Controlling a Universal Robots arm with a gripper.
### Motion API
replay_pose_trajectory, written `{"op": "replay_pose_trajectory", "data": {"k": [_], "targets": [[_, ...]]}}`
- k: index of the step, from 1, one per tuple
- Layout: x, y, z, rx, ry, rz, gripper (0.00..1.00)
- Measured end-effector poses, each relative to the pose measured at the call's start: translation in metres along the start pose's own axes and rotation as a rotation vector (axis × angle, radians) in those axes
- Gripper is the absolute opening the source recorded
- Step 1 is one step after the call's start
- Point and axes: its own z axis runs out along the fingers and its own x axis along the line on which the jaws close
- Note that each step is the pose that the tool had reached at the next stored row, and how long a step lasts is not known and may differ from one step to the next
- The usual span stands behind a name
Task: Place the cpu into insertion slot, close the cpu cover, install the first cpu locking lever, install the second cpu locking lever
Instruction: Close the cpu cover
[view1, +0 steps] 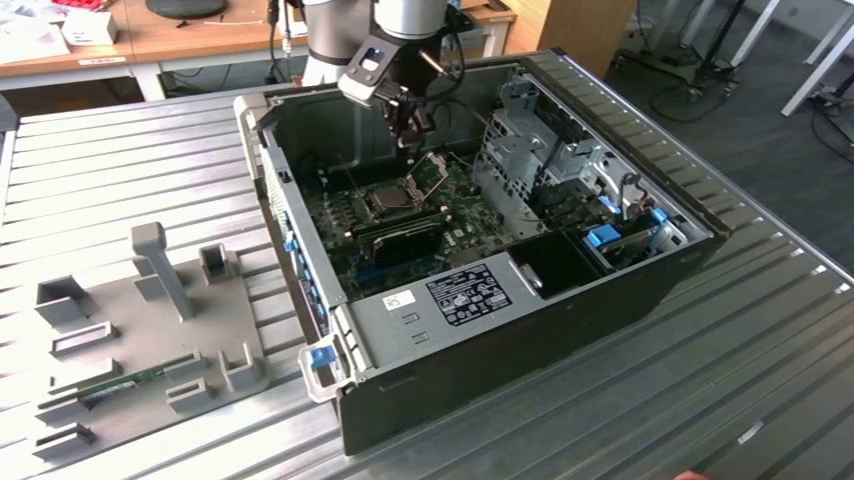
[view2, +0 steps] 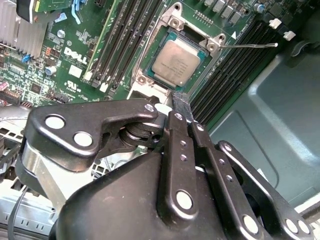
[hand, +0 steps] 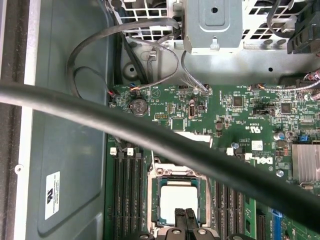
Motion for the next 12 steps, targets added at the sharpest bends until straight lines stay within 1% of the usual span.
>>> {"op": "replay_pose_trajectory", "data": {"k": [6,12], "targets": [[0.0,0.003,0.0001,0.0001,-0.0001,0.0,0.1],[0.0,0.0035,0.0002,0.0001,0.0,0.0,0.1]]}}
